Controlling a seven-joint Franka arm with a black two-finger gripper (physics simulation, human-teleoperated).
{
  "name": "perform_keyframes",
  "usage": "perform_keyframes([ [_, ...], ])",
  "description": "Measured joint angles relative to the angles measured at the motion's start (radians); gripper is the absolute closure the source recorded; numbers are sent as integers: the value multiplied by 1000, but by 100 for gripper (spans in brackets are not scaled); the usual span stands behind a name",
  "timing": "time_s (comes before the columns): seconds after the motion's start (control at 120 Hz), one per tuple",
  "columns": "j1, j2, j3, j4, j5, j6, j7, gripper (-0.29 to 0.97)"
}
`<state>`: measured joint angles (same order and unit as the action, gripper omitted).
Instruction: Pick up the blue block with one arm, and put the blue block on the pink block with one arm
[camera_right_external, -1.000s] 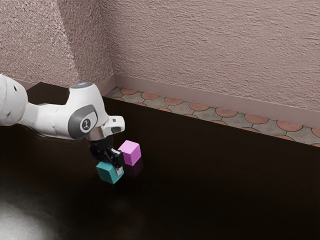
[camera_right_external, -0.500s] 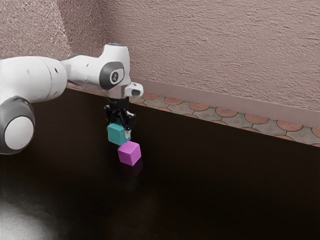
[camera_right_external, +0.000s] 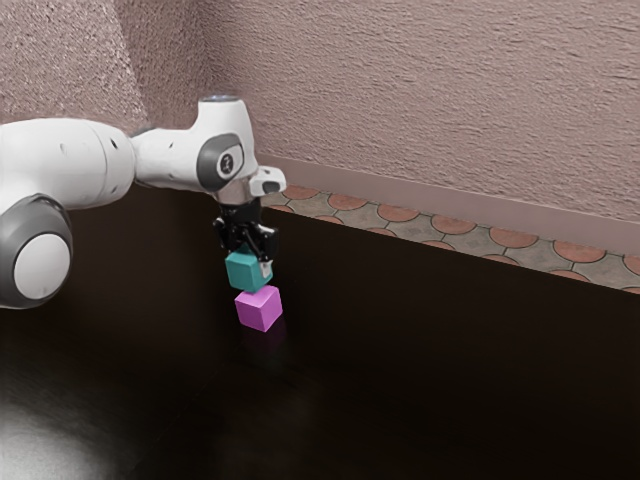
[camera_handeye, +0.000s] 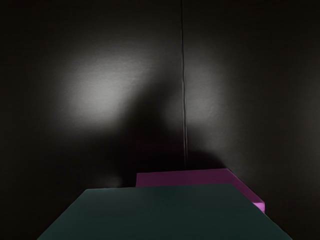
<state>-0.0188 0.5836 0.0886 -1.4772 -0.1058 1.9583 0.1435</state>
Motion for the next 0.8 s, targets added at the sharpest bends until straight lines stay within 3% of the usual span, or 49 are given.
perform_keyframes([
  [0.8,-12,-35,-15,-75,6,31,-3,28],
])
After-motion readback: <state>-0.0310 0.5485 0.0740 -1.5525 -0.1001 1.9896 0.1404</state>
